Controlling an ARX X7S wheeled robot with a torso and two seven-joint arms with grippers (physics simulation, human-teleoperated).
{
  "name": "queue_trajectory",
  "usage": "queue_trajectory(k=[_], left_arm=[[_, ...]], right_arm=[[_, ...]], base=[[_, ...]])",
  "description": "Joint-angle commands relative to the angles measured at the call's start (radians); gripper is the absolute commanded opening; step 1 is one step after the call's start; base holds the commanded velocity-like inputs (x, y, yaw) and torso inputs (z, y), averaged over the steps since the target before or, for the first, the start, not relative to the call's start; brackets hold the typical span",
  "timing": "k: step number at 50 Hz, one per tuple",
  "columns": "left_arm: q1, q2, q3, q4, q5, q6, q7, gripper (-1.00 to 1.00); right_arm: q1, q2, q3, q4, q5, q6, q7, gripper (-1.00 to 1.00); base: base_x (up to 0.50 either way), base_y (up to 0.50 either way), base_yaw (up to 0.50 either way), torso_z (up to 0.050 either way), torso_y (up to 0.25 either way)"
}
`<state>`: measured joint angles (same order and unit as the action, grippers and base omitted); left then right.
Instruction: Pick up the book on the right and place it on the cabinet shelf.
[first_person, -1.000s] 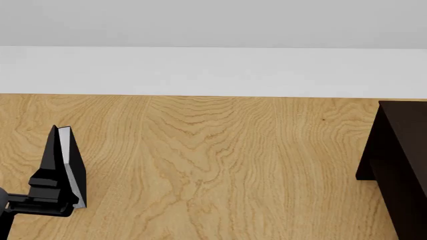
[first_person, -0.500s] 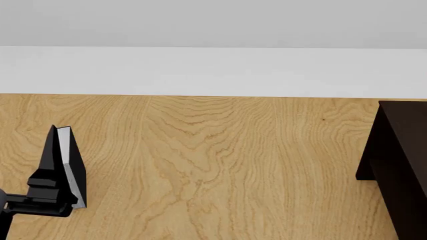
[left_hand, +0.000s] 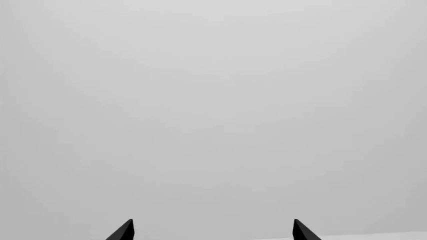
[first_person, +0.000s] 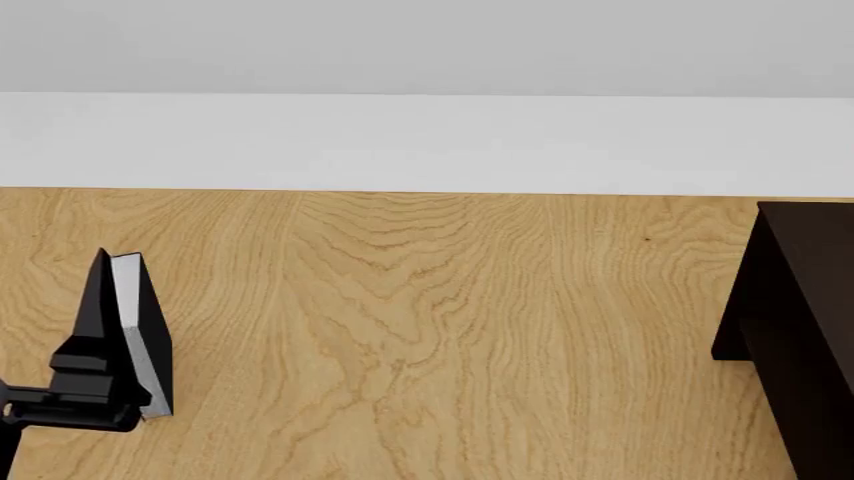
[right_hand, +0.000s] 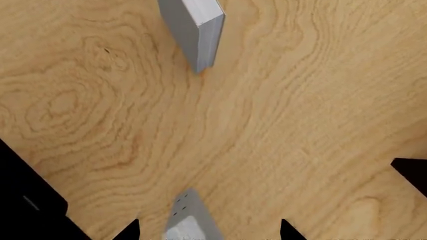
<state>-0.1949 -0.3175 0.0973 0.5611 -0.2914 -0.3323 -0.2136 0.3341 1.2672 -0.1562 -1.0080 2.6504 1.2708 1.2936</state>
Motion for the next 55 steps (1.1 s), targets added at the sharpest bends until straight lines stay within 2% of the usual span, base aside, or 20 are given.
queue_trajectory(k=[1,15,24,34,41,55], left_arm=[[0.0,-0.005,0.001,0.003,-0.004,-0.002,-0.005,1.0],[-0.002,-0.009,0.0,0.004,-0.012,-0.005,-0.01,1.0],[-0.001,-0.011,0.007,0.003,-0.01,-0.001,-0.013,1.0],[0.0,-0.015,0.006,0.006,-0.015,-0.002,-0.017,1.0],[0.0,-0.016,0.008,0.0,-0.017,0.004,-0.018,1.0],[-0.001,-0.019,0.01,-0.003,-0.022,0.009,-0.02,1.0]], right_arm=[[-0.154,-0.043,0.088,0.036,-0.051,0.061,0.0,1.0],[-0.346,-0.127,0.174,0.08,-0.156,0.147,-0.018,1.0],[-0.383,-0.114,0.182,0.076,-0.162,0.144,-0.018,1.0],[-0.337,-0.068,0.082,0.089,-0.169,0.115,0.003,1.0],[-0.242,-0.052,-0.021,0.121,-0.172,0.11,0.023,1.0],[-0.066,-0.104,-0.241,0.202,-0.178,0.128,0.078,1.0]], base=[[0.0,0.0,0.0,0.0,0.0],[0.0,0.0,0.0,0.0,0.0],[0.0,0.0,0.0,0.0,0.0],[0.0,0.0,0.0,0.0,0.0],[0.0,0.0,0.0,0.0,0.0],[0.0,0.0,0.0,0.0,0.0]])
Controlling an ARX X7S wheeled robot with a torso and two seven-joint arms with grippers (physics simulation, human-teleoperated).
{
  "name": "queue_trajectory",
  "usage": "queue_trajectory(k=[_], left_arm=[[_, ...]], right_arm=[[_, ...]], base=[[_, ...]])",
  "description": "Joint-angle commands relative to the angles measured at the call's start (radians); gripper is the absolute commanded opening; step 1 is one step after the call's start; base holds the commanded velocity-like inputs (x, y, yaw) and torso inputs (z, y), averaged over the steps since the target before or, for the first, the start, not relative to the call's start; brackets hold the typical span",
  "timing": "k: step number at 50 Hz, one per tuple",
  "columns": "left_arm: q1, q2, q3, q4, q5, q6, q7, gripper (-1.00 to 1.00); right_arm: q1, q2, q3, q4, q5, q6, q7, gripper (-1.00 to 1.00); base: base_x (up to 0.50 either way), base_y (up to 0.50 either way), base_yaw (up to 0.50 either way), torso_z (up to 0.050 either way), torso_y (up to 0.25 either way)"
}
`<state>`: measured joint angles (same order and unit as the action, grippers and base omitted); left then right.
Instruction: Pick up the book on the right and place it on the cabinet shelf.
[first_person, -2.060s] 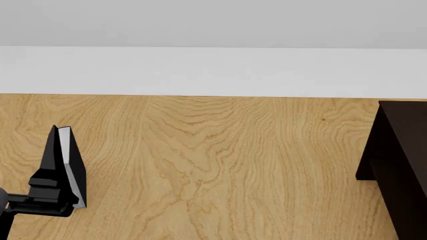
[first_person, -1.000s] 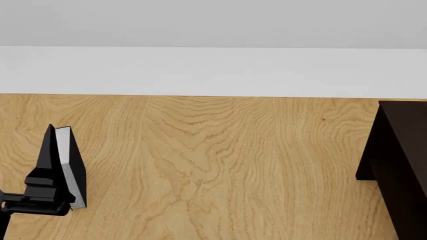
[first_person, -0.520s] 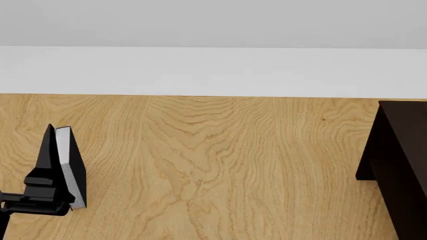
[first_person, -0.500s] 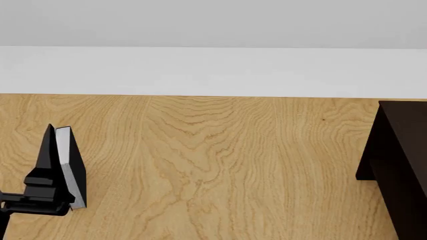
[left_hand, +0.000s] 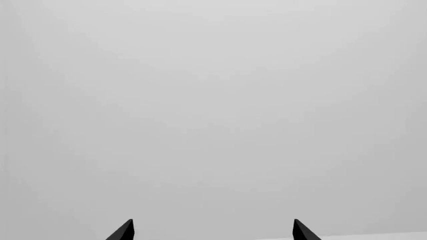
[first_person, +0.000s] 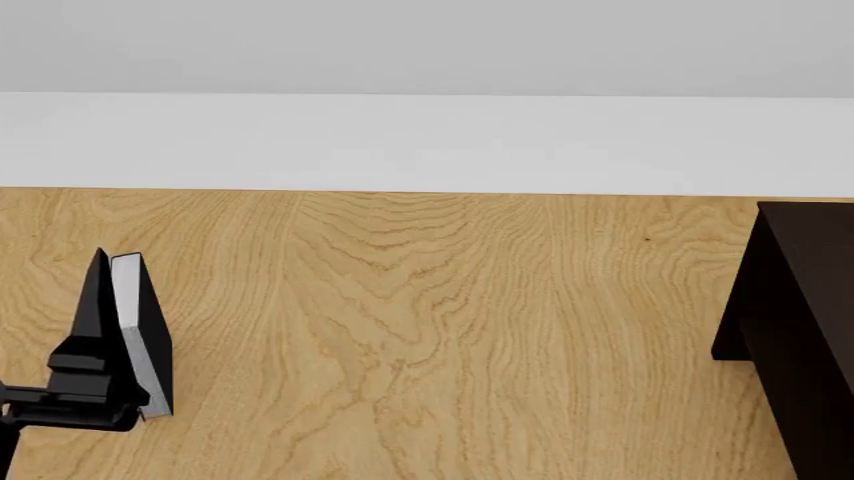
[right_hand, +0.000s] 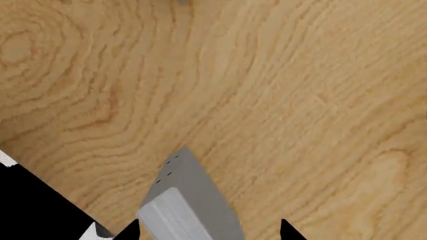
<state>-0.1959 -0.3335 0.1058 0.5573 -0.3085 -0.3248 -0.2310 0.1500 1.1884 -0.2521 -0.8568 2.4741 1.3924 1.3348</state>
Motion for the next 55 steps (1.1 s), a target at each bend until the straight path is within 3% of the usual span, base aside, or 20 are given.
queue_trajectory(k=[1,10,32,55], left_arm=[[0.0,-0.004,0.0,0.003,-0.007,-0.001,-0.003,1.0],[-0.003,-0.007,-0.005,0.003,-0.015,-0.004,-0.007,1.0],[-0.002,-0.014,-0.006,0.005,-0.023,0.001,-0.015,1.0],[-0.003,-0.021,-0.002,0.009,-0.03,-0.001,-0.022,1.0]], right_arm=[[0.124,-0.032,-0.156,0.055,-0.004,0.009,0.037,1.0],[0.174,-0.063,-0.251,0.069,0.003,0.011,0.055,1.0],[0.206,-0.077,-0.322,0.068,-0.005,0.006,0.044,1.0],[0.113,-0.151,-0.295,0.167,-0.176,0.083,-0.073,1.0]], base=[[0.0,0.0,0.0,0.0,0.0],[0.0,0.0,0.0,0.0,0.0],[0.0,0.0,0.0,0.0,0.0],[0.0,0.0,0.0,0.0,0.0]])
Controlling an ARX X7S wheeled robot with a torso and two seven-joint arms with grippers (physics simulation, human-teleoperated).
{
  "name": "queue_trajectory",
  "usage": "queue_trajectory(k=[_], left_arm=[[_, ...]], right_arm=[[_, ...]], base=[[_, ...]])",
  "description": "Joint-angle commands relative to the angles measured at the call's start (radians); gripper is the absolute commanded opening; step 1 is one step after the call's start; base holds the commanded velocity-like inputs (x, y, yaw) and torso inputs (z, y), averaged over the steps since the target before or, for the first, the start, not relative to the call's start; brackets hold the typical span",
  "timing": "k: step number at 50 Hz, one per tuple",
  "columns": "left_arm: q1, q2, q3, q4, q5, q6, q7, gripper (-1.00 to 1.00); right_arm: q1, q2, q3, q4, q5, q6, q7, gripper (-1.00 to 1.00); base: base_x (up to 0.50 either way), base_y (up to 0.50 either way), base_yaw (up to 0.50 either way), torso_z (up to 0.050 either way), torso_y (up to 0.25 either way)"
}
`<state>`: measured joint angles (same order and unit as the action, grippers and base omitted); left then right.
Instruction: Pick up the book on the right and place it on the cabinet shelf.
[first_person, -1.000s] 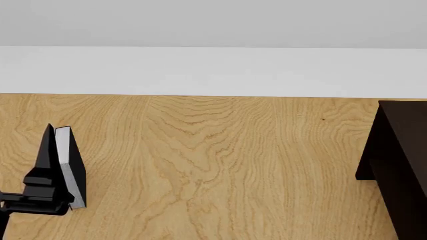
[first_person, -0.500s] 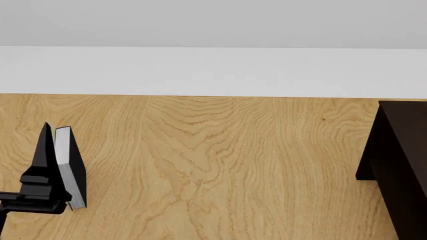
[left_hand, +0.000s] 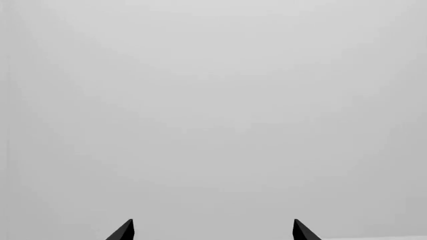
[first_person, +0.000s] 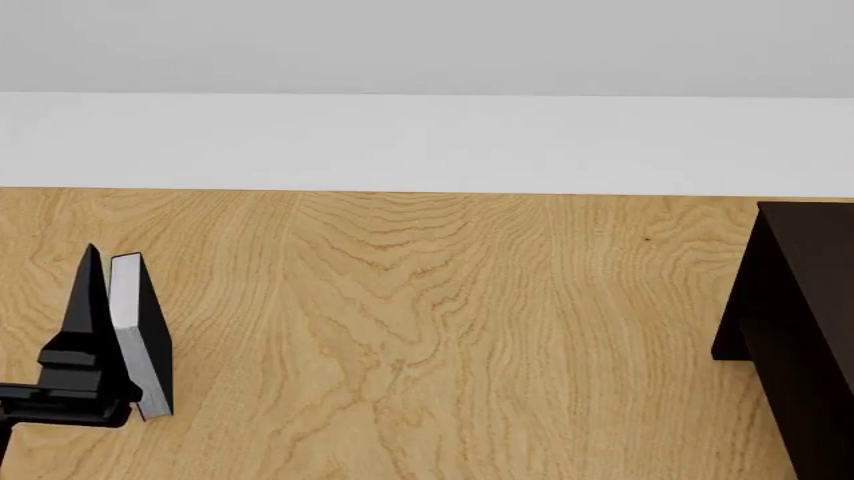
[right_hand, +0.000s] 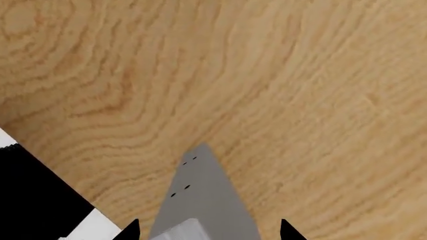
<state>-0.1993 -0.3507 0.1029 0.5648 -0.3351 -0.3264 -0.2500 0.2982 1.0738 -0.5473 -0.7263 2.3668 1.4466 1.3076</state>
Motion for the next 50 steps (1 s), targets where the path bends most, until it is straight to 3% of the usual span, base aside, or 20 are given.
queue_trajectory(k=[1,24,25,39,50], left_arm=[[0.0,-0.004,0.001,0.002,-0.004,0.001,-0.003,1.0],[0.002,-0.009,0.006,0.003,-0.009,0.005,-0.009,1.0],[0.002,-0.01,0.006,0.003,-0.009,0.005,-0.01,1.0],[0.002,-0.014,0.009,0.006,-0.014,0.004,-0.014,1.0],[0.0,-0.015,0.003,0.002,-0.019,0.01,-0.018,1.0]], right_arm=[[-0.034,-0.039,-0.004,0.039,-0.071,0.028,-0.047,1.0],[-0.075,-0.003,-0.056,0.023,-0.093,-0.007,-0.059,1.0],[-0.075,-0.001,-0.053,0.025,-0.098,-0.006,-0.061,-1.0],[-0.004,0.02,-0.086,0.019,-0.089,-0.014,-0.027,-1.0],[0.222,0.086,-0.096,-0.084,-0.056,-0.008,0.125,-1.0]], base=[[0.0,0.0,0.0,0.0,0.0],[0.0,0.0,0.0,0.0,0.0],[0.0,0.0,0.0,0.0,0.0],[0.0,0.0,0.0,0.0,0.0],[0.0,0.0,0.0,0.0,0.0]])
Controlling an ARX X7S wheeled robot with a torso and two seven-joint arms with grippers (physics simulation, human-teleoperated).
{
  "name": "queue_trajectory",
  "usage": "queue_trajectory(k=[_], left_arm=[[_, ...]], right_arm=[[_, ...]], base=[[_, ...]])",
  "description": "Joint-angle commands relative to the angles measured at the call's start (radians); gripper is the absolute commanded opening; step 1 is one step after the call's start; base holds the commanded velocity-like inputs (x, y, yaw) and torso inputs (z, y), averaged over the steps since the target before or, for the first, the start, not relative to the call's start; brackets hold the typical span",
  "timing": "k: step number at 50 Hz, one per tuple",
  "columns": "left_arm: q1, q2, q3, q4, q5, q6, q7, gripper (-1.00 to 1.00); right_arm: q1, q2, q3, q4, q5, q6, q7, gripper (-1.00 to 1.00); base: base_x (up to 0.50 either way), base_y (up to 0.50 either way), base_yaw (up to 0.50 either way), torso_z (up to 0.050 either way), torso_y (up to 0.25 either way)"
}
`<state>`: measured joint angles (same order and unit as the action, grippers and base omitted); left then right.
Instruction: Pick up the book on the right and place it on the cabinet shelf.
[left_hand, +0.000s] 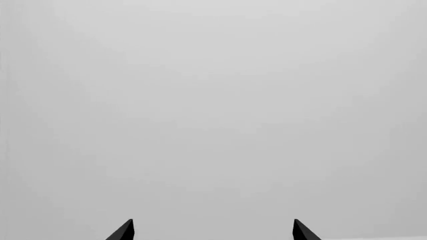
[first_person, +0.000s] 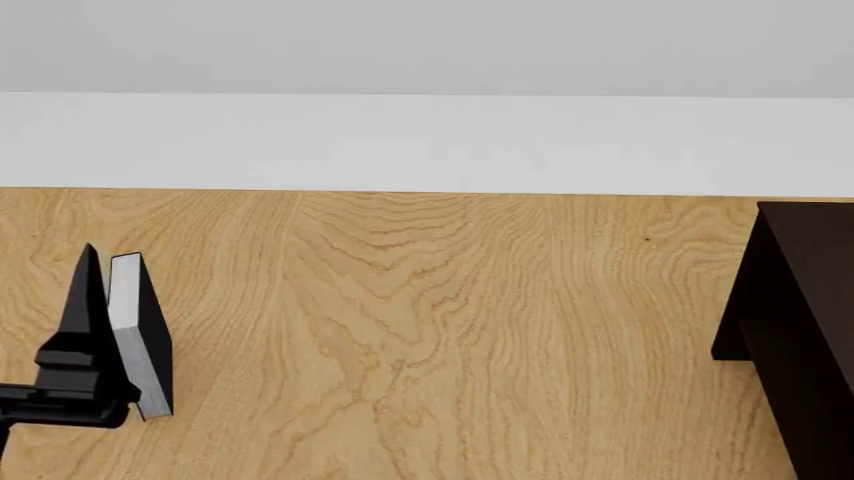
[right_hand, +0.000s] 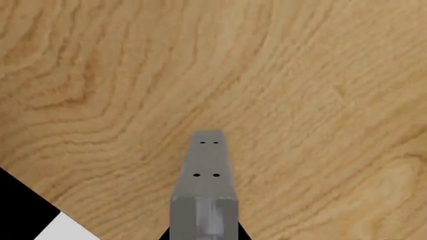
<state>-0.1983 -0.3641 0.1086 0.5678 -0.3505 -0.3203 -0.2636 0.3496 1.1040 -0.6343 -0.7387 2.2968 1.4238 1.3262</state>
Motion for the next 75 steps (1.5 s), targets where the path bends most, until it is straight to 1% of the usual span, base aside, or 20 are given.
queue_trajectory(k=[1,5,11,19,24,34,46,54,60,66,69,75], left_arm=[[-0.001,-0.001,-0.001,-0.004,-0.002,0.008,-0.003,1.0],[-0.001,-0.002,0.0,-0.003,-0.001,0.009,-0.005,1.0],[-0.001,-0.004,0.002,-0.002,-0.002,0.008,-0.007,1.0],[-0.004,-0.006,0.002,-0.006,-0.006,0.009,-0.007,1.0],[-0.004,-0.007,0.001,-0.005,-0.008,0.008,-0.01,1.0],[-0.005,-0.01,0.0,-0.002,-0.015,0.006,-0.013,1.0],[-0.009,-0.012,-0.001,-0.01,-0.02,0.007,-0.016,1.0],[-0.011,-0.014,-0.001,-0.01,-0.024,0.005,-0.018,1.0],[-0.014,-0.014,0.001,-0.022,-0.024,0.011,-0.017,1.0],[-0.015,-0.015,0.004,-0.024,-0.023,0.013,-0.018,1.0],[-0.015,-0.015,0.003,-0.023,-0.024,0.012,-0.019,1.0],[-0.018,-0.016,0.001,-0.036,-0.026,0.019,-0.017,1.0]], right_arm=[[0.19,0.061,-0.009,-0.074,0.012,0.02,0.117,-1.0],[0.216,0.067,0.008,-0.079,0.005,0.019,0.11,-1.0],[0.278,0.059,-0.014,-0.061,0.016,0.023,0.121,-1.0],[0.364,0.016,-0.047,-0.012,0.002,0.049,0.124,-1.0],[0.407,0.014,-0.004,0.013,-0.005,0.042,0.089,-1.0],[0.583,-0.008,-0.062,0.088,0.034,0.061,0.112,-1.0],[0.734,-0.079,-0.136,0.225,-0.048,0.102,0.13,-1.0],[0.778,-0.15,-0.094,0.295,-0.207,0.134,0.003,-1.0],[0.817,-0.21,-0.104,0.339,-0.401,0.131,-0.139,-1.0],[0.867,-0.278,-0.153,0.403,-0.538,0.119,-0.216,-1.0],[0.896,-0.323,-0.192,0.448,-0.648,0.117,-0.268,-1.0],[0.95,-0.394,-0.307,0.527,-0.842,0.101,-0.353,-1.0]], base=[[0.0,0.0,0.0,0.0,0.0],[0.0,0.0,0.0,0.0,0.0],[0.0,0.0,0.0,0.0,0.0],[0.0,0.0,0.0,0.0,0.0],[0.0,0.0,0.0,0.0,0.002],[0.0,0.0,0.0,0.0,0.0],[0.0,0.0,0.0,0.0,0.001],[0.0,0.0,0.0,0.0,0.001],[0.0,0.0,0.0,0.0,0.0],[0.0,0.0,0.0,0.0,0.002],[0.0,0.0,0.0,0.0,0.0],[0.0,0.0,0.0,0.0,0.002]])
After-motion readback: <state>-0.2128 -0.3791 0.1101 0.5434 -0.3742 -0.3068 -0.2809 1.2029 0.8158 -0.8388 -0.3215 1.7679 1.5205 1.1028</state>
